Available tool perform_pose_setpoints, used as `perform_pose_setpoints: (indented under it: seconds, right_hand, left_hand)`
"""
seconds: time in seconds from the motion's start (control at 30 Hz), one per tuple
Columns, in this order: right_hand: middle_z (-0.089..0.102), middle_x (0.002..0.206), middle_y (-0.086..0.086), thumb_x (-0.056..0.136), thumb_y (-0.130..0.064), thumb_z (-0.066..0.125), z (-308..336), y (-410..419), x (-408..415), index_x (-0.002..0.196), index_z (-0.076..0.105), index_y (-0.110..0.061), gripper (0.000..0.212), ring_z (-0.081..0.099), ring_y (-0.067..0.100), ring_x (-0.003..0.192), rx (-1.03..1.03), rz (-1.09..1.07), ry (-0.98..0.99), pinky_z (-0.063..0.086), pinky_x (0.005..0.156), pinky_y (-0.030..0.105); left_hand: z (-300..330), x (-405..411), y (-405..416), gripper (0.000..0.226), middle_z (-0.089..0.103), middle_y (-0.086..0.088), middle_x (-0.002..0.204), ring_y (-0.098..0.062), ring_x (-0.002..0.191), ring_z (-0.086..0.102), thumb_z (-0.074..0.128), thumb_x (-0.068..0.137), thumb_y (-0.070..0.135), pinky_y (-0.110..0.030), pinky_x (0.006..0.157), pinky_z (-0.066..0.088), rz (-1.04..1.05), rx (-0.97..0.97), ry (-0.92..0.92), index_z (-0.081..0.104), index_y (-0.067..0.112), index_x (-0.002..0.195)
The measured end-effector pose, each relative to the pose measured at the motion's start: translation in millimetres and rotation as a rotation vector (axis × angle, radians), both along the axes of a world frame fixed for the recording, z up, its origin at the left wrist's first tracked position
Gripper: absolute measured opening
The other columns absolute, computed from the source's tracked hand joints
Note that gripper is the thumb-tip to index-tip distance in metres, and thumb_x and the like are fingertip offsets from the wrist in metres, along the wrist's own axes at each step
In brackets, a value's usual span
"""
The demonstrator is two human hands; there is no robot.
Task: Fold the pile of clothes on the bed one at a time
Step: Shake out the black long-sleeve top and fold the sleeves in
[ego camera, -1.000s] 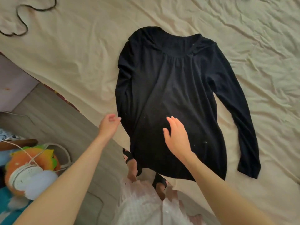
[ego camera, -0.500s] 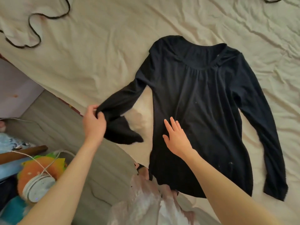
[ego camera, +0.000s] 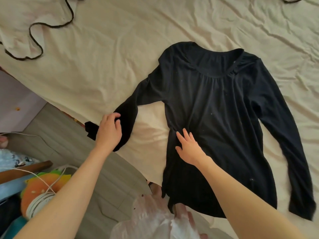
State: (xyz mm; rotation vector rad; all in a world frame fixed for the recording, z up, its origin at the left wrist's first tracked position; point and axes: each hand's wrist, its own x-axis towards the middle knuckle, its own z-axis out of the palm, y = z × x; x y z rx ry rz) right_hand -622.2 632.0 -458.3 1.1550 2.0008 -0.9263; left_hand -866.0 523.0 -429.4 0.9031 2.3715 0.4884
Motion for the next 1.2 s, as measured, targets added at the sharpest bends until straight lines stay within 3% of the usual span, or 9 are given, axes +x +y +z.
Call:
perform_pose_setpoints:
  seconds: [0.17, 0.27, 0.37, 0.57, 0.73, 0.83, 1.0, 1.1, 1.2]
  right_hand:
    - [-0.013, 0.159, 0.006, 0.101, -0.032, 0.037, -3.7, -4.4, -7.9, 0.152, -0.001, -0.020, 0.065, -0.010, 0.032, 0.145, 0.016, 0.020, -0.050, 0.010, 0.116, 0.051]
    - [-0.013, 0.159, 0.006, 0.101, -0.033, 0.037, -6.5, -1.6, -7.2, 0.152, -0.001, -0.021, 0.065, -0.011, 0.032, 0.145, 0.005, 0.023, -0.043, 0.010, 0.116, 0.051]
    - [-0.012, 0.159, 0.005, 0.101, -0.034, 0.037, -8.1, 0.3, -4.7, 0.152, 0.001, -0.022, 0.064, -0.010, 0.031, 0.146, -0.001, 0.022, -0.032, 0.010, 0.116, 0.050]
    - [-0.010, 0.159, 0.006, 0.101, -0.035, 0.037, -6.6, -0.8, -9.3, 0.152, 0.002, -0.022, 0.064, -0.008, 0.031, 0.146, 0.029, 0.026, -0.064, 0.012, 0.116, 0.050]
    - [-0.014, 0.159, 0.006, 0.101, -0.035, 0.034, -4.5, -3.4, -9.7, 0.152, -0.002, -0.022, 0.063, -0.011, 0.030, 0.146, 0.035, 0.027, -0.058, 0.008, 0.117, 0.048]
    - [-0.016, 0.158, 0.005, 0.102, -0.036, 0.032, -3.7, -4.1, -6.7, 0.152, -0.004, -0.022, 0.063, -0.013, 0.030, 0.145, 0.019, 0.041, -0.045, 0.006, 0.117, 0.048]
    - [-0.016, 0.159, 0.005, 0.101, -0.036, 0.033, 2.4, -6.4, -2.0, 0.152, -0.004, -0.021, 0.064, -0.014, 0.030, 0.145, 0.044, 0.071, -0.017, 0.004, 0.117, 0.047]
    - [-0.002, 0.160, 0.007, 0.101, -0.037, 0.035, 11.4, -11.9, 0.1, 0.152, 0.006, -0.021, 0.061, -0.002, 0.028, 0.147, 0.173, 0.092, 0.012, 0.006, 0.117, 0.048]
    - [0.036, 0.151, 0.010, 0.096, -0.033, 0.050, 21.5, -9.6, -4.0, 0.144, 0.038, -0.018, 0.052, 0.031, 0.028, 0.140, 0.491, 0.110, 0.159, 0.020, 0.113, 0.056]
  left_hand:
    - [-7.9, -15.6, 47.9, 0.052, 0.041, -0.012, 0.139, -0.026, 0.128, 0.041, 0.046, 0.096, 0.036, -0.037, 0.103, 0.035, -0.016, -0.006, -0.041, 0.036, 0.010, 0.140]
    - [-15.6, -20.9, 78.6, 0.053, 0.056, -0.005, 0.126, -0.023, 0.119, 0.051, 0.051, 0.091, 0.048, -0.033, 0.094, 0.041, 0.194, -0.026, -0.227, 0.050, 0.011, 0.129]
    - [-24.1, -24.4, 92.1, 0.030, 0.063, -0.005, 0.100, -0.022, 0.098, 0.059, 0.061, 0.088, 0.035, -0.026, 0.076, 0.041, 0.312, 0.020, -0.337, 0.064, 0.009, 0.103]
    - [-4.8, -57.2, 76.9, 0.021, 0.057, 0.003, 0.094, -0.009, 0.082, 0.053, 0.052, 0.094, 0.029, -0.010, 0.060, 0.033, 0.332, 0.202, -0.025, 0.060, 0.013, 0.103]
    - [-3.9, -66.6, 86.3, 0.035, 0.061, -0.005, 0.104, -0.021, 0.096, 0.056, 0.043, 0.096, 0.036, -0.027, 0.076, 0.038, 0.166, -0.032, 0.013, 0.061, 0.009, 0.110]
    - [-7.5, -58.1, 110.0, 0.044, 0.061, -0.004, 0.115, -0.020, 0.106, 0.055, 0.050, 0.092, 0.046, -0.027, 0.084, 0.039, 0.142, -0.052, -0.165, 0.058, 0.011, 0.117]
    - [-19.8, -47.8, 134.6, 0.027, 0.061, -0.004, 0.094, -0.022, 0.093, 0.058, 0.062, 0.088, 0.027, -0.028, 0.076, 0.041, 0.137, -0.063, -0.248, 0.063, 0.006, 0.105]
    - [-20.3, -47.6, 141.9, 0.013, 0.057, 0.003, 0.082, -0.013, 0.076, 0.053, 0.058, 0.087, 0.024, -0.024, 0.066, 0.039, 0.247, 0.039, -0.264, 0.060, 0.013, 0.095]
    - [-20.8, -55.9, 147.9, 0.013, 0.048, 0.005, 0.069, -0.013, 0.068, 0.044, 0.052, 0.084, 0.025, -0.023, 0.056, 0.034, 0.379, 0.093, -0.305, 0.054, 0.012, 0.083]
